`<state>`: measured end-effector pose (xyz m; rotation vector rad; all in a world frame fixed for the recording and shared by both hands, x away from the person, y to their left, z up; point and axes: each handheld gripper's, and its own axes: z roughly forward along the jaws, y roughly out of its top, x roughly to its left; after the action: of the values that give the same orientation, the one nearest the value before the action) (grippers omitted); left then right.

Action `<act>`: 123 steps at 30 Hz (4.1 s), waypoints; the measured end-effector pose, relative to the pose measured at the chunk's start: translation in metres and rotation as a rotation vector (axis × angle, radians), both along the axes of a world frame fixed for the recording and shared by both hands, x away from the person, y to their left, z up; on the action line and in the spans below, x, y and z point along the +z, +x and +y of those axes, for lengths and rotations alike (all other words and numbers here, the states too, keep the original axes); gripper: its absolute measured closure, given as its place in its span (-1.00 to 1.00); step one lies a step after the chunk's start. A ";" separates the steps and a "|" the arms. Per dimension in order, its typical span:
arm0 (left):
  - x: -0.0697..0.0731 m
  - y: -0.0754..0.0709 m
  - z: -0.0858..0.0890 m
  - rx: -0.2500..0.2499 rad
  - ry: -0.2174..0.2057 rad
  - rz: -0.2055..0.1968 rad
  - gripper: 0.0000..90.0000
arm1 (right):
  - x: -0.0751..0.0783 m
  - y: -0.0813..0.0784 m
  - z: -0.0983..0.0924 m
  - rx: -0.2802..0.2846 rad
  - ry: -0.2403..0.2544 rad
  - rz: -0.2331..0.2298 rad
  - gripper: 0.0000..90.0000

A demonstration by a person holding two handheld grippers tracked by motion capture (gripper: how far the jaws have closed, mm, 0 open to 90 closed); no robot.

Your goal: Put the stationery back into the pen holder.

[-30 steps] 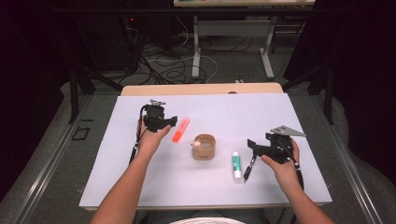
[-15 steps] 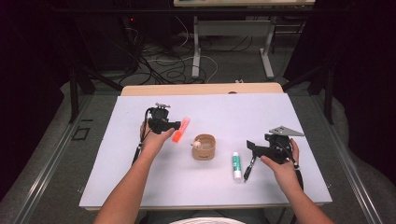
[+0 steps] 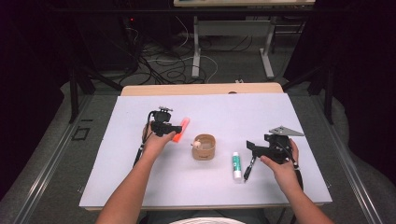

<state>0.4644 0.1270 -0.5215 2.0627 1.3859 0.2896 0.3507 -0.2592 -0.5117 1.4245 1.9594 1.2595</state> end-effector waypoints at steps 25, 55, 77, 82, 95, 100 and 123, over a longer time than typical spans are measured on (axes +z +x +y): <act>-0.020 0.004 -0.019 -0.029 0.103 0.061 0.35 | -0.002 0.001 0.000 0.009 0.007 0.007 -0.64; -0.019 0.003 -0.019 -0.043 0.138 0.054 0.49 | -0.004 0.002 0.000 0.008 0.008 0.016 -0.64; 0.012 -0.009 0.002 -0.034 -0.014 0.049 0.49 | -0.001 0.001 0.001 0.019 0.002 -0.003 -0.64; 0.026 -0.020 0.006 -0.042 -0.061 0.019 0.49 | 0.003 -0.001 0.005 0.033 -0.008 -0.003 -0.63; 0.061 -0.048 0.014 -0.120 -0.121 -0.005 0.49 | 0.009 -0.005 0.014 0.069 -0.057 -0.015 -0.77; 0.072 -0.059 0.013 -0.149 -0.153 -0.009 0.49 | 0.011 -0.007 0.017 0.088 -0.075 -0.014 -0.85; 0.088 -0.090 -0.006 -0.264 -0.204 0.059 0.49 | 0.039 -0.021 0.045 0.466 -0.357 -0.225 -0.34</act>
<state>0.3747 0.1206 -0.4336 2.0645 1.1085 -0.0237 0.3297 -0.2138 -0.4727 0.6478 2.2827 1.1098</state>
